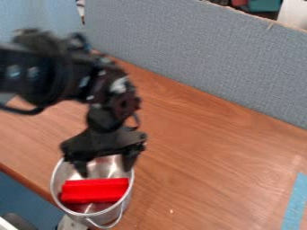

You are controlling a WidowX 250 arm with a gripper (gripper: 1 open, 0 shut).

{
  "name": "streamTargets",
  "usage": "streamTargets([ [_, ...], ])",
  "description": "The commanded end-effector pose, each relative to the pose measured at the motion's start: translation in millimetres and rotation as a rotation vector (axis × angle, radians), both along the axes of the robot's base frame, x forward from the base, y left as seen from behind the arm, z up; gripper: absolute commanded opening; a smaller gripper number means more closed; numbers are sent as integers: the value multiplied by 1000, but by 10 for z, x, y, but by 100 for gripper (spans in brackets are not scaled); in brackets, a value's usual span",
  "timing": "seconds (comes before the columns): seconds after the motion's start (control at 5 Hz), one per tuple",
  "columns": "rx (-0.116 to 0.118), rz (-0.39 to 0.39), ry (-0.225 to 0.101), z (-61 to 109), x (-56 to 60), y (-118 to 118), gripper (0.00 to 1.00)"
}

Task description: Put the red object in the metal pot

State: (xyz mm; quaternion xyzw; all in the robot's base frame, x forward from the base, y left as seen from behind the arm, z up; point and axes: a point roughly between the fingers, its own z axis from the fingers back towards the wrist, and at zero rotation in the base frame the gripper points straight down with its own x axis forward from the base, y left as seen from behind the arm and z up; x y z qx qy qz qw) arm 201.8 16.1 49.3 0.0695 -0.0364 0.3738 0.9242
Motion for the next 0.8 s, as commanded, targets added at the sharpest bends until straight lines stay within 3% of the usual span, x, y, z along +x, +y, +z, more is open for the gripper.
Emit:
streamTargets([
  [0.0, -7, 105, 8, 52, 259, -168, 100],
  [0.2, -17, 240, 32, 6, 422, -318, 100],
  [0.4, -45, 380, 49, 2, 571, -461, 100],
  [0.6, -72, 525, 67, 18, 576, -539, 100],
])
